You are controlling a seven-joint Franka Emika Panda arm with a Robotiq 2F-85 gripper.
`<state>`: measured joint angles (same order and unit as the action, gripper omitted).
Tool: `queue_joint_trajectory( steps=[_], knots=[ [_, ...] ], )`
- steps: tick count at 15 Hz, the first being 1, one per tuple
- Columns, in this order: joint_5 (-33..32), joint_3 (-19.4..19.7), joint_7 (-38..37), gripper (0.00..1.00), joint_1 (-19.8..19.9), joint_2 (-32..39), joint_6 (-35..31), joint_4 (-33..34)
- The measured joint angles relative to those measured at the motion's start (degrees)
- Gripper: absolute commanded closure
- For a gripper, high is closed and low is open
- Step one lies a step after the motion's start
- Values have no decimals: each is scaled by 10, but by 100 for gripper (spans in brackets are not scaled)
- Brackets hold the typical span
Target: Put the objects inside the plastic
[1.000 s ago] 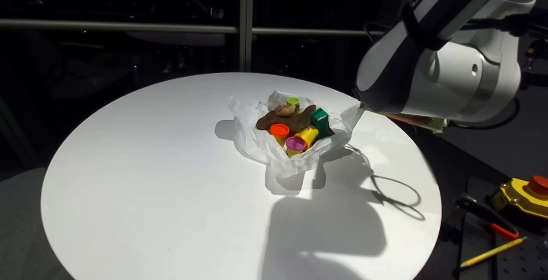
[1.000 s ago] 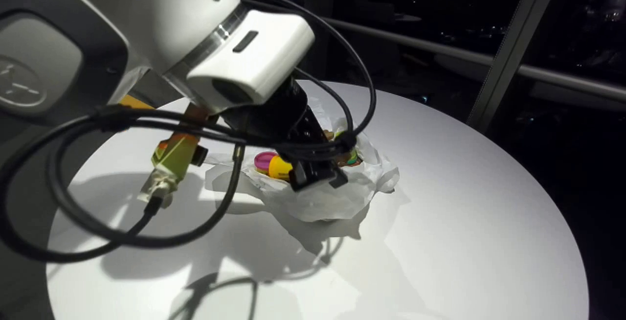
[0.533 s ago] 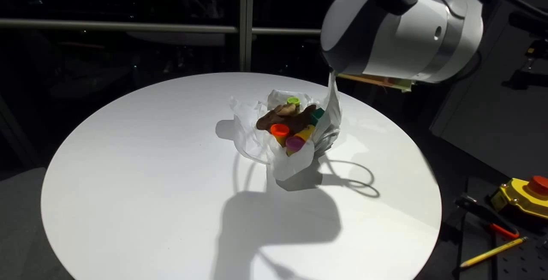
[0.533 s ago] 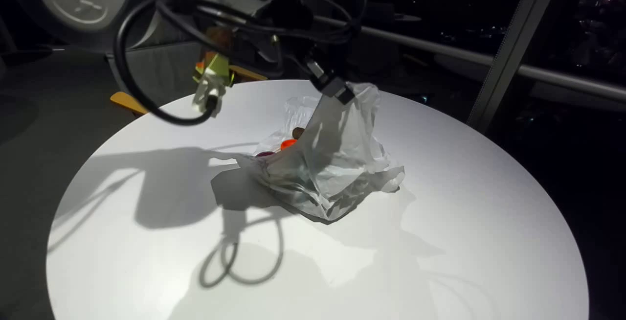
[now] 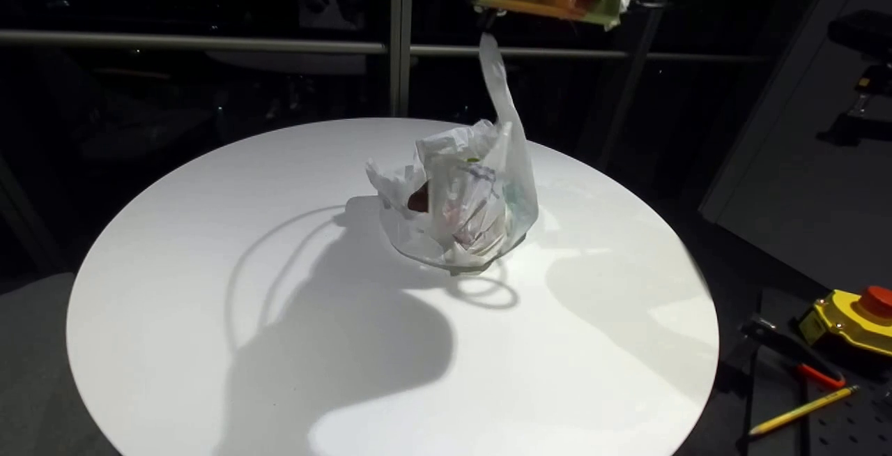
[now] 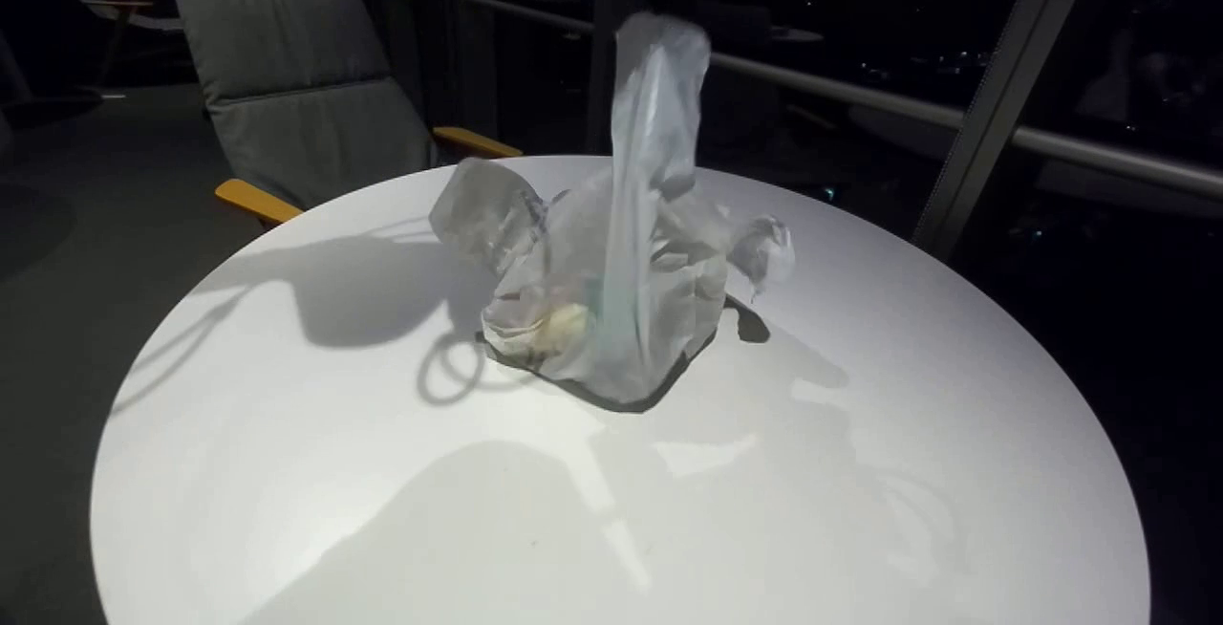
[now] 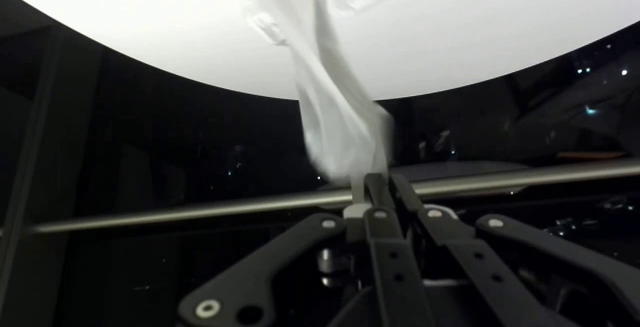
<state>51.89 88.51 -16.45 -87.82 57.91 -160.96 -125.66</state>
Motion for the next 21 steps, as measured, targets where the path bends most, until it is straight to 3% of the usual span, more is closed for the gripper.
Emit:
queue_joint_trajectory(
  steps=[5, 7, 9, 13, 17, 21],
  knots=[
    [-193, 40, -89, 21, 3, -15, 170, 136],
    [-238, 30, -97, 6, 10, -45, 211, 177],
    [-270, 1, -98, 0, 29, -82, 238, 211],
    [-315, -118, -96, 0, 122, -155, 259, 266],
    [-312, -272, -60, 0, 266, -185, 289, 326],
    [-348, -445, -58, 0, 429, -185, 333, 399]
  ],
)
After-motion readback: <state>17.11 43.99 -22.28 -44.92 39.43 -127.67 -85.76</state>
